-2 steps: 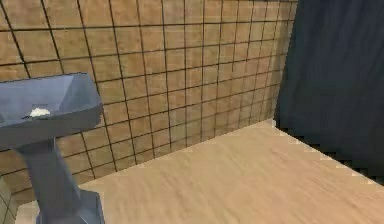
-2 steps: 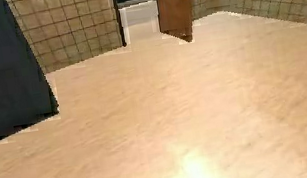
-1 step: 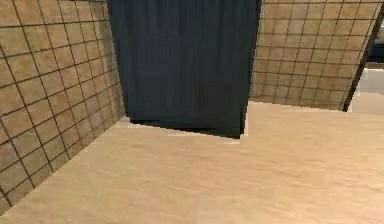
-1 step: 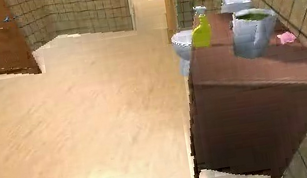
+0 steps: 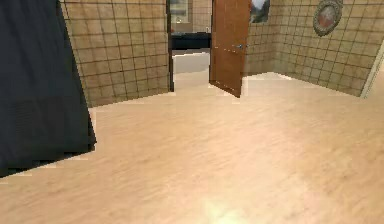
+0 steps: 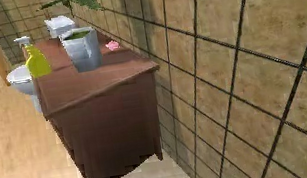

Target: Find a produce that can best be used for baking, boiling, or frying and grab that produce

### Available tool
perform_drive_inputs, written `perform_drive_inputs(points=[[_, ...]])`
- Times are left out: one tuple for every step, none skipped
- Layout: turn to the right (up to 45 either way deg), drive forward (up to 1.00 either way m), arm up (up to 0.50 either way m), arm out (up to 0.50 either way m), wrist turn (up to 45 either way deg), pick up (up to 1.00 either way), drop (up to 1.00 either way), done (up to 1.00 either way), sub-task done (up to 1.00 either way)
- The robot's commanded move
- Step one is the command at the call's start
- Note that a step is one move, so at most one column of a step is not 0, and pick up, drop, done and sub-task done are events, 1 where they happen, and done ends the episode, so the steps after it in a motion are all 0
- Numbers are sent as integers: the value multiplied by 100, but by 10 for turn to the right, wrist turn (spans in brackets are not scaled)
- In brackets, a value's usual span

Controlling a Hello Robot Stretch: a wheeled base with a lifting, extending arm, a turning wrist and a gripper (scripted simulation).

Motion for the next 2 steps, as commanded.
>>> perform_drive_inputs(points=[[300, 0, 0, 0, 0, 0, 0, 0, 0], [0, 70, 0, 0, 0, 0, 0, 0, 0]])
